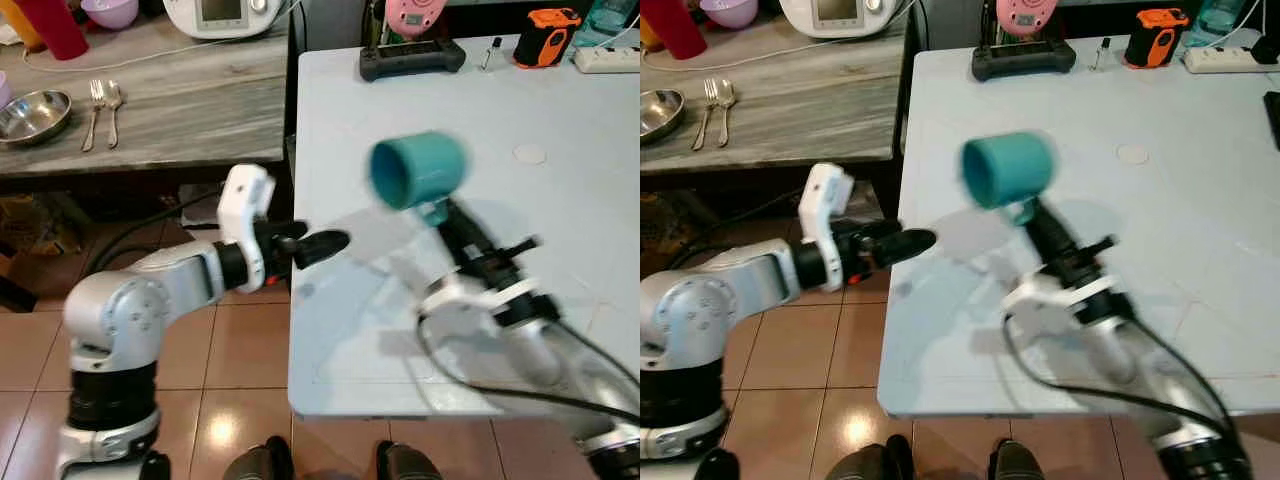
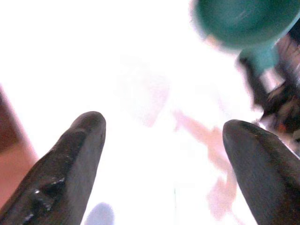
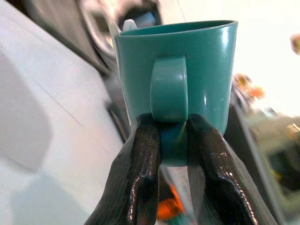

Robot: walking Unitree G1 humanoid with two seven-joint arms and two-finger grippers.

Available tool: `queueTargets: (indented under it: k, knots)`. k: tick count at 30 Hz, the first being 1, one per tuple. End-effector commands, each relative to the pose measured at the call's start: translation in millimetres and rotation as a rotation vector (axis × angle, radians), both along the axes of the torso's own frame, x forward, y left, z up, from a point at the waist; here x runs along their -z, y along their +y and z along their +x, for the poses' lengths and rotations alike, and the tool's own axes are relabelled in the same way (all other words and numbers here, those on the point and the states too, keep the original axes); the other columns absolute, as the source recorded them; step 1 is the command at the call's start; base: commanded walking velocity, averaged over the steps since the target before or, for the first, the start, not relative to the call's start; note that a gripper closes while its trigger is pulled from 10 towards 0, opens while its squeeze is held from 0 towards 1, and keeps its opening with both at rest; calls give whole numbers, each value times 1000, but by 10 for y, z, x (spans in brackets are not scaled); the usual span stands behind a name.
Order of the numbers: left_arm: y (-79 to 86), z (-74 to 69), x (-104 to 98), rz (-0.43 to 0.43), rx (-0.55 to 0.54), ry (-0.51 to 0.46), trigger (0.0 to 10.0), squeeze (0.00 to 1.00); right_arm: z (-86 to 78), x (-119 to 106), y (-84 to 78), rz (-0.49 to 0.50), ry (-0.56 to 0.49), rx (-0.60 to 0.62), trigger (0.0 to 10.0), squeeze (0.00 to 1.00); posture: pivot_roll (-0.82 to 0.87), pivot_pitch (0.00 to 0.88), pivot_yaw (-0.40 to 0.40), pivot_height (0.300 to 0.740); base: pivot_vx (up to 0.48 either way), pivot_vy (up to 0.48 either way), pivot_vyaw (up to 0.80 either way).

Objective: Setting the table

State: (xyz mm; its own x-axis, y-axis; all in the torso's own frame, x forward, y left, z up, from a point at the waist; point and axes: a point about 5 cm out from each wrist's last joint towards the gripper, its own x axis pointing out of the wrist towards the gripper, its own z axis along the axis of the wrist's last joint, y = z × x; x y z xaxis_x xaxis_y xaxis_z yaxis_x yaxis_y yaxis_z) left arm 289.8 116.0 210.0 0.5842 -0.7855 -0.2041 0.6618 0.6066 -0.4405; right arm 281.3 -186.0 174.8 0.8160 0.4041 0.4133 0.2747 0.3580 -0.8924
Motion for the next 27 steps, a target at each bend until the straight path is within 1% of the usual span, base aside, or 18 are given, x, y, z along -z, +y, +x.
queueTargets:
  k: [1, 4, 7, 9, 10, 11, 12, 14, 15, 16, 18, 20, 21, 22, 24, 25, 26, 27]
  knots:
    - [11, -75, -22, -7, 43, -7, 10000, 1000, -21, -53, 31, 27, -29, -4, 0, 0, -177, 174, 91, 740, 0, 0, 0]
    - [44, -65, -1, 14, 23, -8, 10000, 1000, -11, -79, 16, 30, -36, 6, 0, 0, -176, 173, 93, 740, 0, 0, 0]
    - [60, -59, 1, 14, 8, -14, 10000, 1000, -14, -90, 6, 36, -37, 13, 0, 0, -171, 171, 94, 740, 0, 0, 0]
    - [80, -29, 15, 51, -34, -63, 10000, 984, -16, -97, 4, 56, -32, 15, 0, 0, -169, 169, 95, 740, 0, 0, 0]
    - [122, 47, 37, 63, -127, -111, 10000, 0, -22, -109, 17, 98, -23, 17, 0, 0, -169, 169, 95, 740, 0, 0, 0]
    - [139, 77, 39, 62, -167, -127, 10000, 0, -25, -112, 21, 116, -19, 18, 0, 0, -168, 170, 95, 740, 0, 0, 0]
    - [139, 77, 39, 62, -167, -127, 10000, 0, -25, -112, 21, 116, -19, 18, 0, 0, -168, 170, 95, 740, 0, 0, 0]
    - [223, 170, 63, 43, -300, -156, 10000, 0, -23, -98, 38, 213, 12, 26, 0, 0, -170, 168, 95, 740, 0, 0, 0]
    - [278, 225, 68, 28, -392, -191, 10000, 0, -28, -94, 55, 261, 27, 25, 0, 0, -170, 169, 93, 740, 0, 0, 0]
    - [278, 225, 68, 28, -392, -191, 10000, 0, -28, -94, 55, 261, 27, 25, 0, 0, -170, 169, 93, 740, 0, 0, 0]
    - [352, 267, 104, 4, -494, -193, 10000, 0, -39, -80, 121, 273, 42, 5, 0, 0, -172, 170, 92, 740, 0, 0, 0]
    - [462, 306, 124, 27, -637, -262, 10000, 0, -43, -61, 166, 310, 62, -6, 0, 0, -177, 167, 86, 740, 0, 0, 0]
    - [462, 306, 124, 27, -637, -262, 10000, 0, -43, -61, 166, 310, 62, -6, 0, 0, -177, 167, 86, 740, 0, 0, 0]
    - [483, 308, 126, 39, -668, -291, 10000, 0, -43, -56, 173, 322, 69, -7, 0, 0, -177, 167, 86, 740, 0, 0, 0]
    - [544, 280, 147, 77, -776, -373, 10000, 0, -29, -54, 185, 390, 89, -2, 0, 0, -179, 165, 82, 740, 0, 0, 0]
    - [548, 254, 152, 116, -804, -428, 10000, 0, -16, -53, 184, 434, 102, 4, 0, 0, -179, 164, 80, 740, 0, 0, 0]
    - [534, 225, 181, 154, -840, -458, 10000, 0, 8, -58, 189, 504, 121, 10, 0, 0, -179, 162, 77, 740, 0, 0, 0]
    - [518, 207, 202, 176, -858, -473, 10000, 0, 23, -60, 193, 548, 134, 13, 0, 0, -177, 161, 77, 740, 0, 0, 0]
